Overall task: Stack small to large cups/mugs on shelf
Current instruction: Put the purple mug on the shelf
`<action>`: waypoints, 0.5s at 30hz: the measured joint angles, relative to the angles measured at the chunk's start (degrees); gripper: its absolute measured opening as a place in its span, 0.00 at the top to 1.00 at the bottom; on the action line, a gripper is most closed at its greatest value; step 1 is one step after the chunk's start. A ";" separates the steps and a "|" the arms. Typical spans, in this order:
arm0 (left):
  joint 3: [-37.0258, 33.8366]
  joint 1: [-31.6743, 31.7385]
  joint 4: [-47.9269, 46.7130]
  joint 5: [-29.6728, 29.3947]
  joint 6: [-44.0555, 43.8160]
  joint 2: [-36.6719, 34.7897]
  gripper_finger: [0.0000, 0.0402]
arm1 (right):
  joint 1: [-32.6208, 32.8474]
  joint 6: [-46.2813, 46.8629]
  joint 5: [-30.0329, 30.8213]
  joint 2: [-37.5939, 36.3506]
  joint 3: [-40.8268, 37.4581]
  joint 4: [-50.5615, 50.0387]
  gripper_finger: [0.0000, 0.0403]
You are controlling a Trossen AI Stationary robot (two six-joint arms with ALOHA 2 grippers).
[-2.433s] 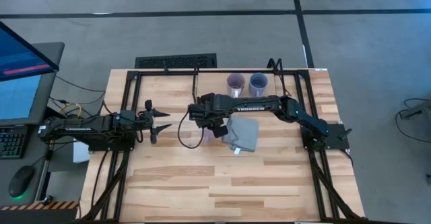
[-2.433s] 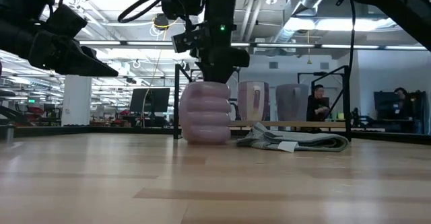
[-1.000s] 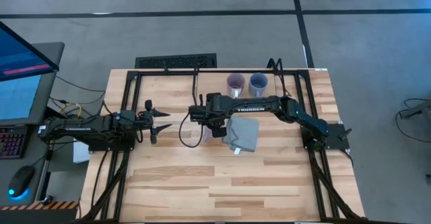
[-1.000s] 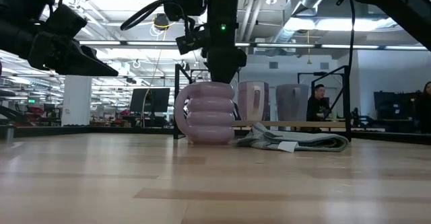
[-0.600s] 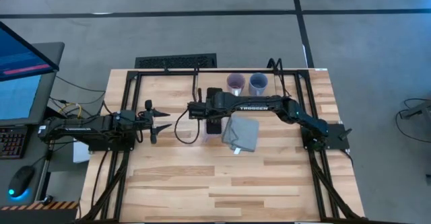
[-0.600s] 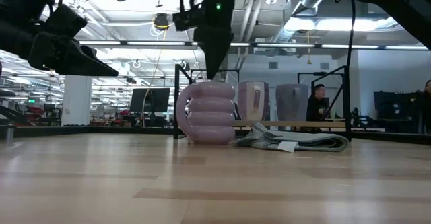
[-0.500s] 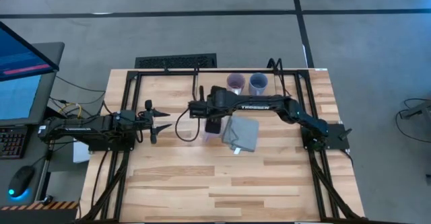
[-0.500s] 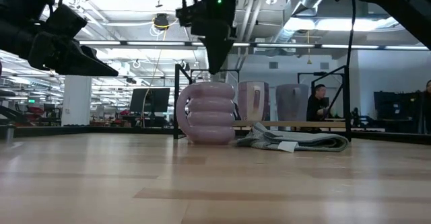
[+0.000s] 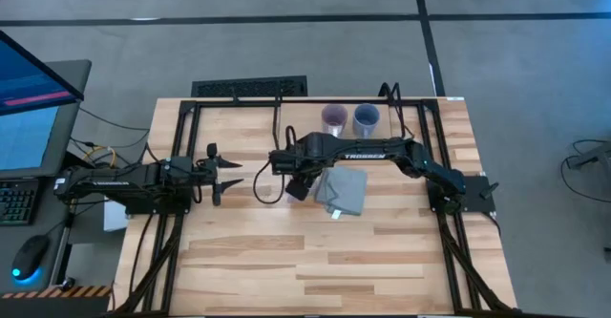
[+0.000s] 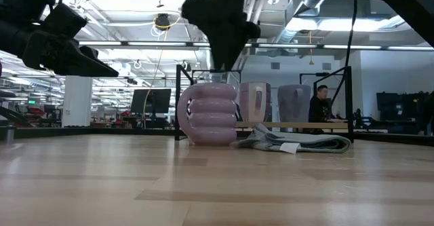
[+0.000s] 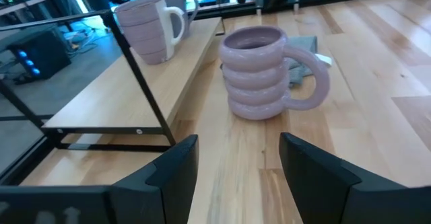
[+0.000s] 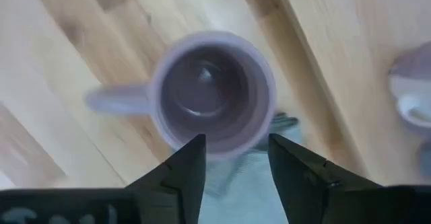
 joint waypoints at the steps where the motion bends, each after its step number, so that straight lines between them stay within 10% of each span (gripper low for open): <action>1: 0.00 0.00 -0.01 0.31 0.37 0.00 0.50 | -0.01 2.30 0.02 0.00 0.00 0.56 0.55; 15: 0.00 0.00 -0.29 3.38 -0.77 -0.02 0.50 | 0.83 23.28 3.17 0.00 0.00 -2.65 0.57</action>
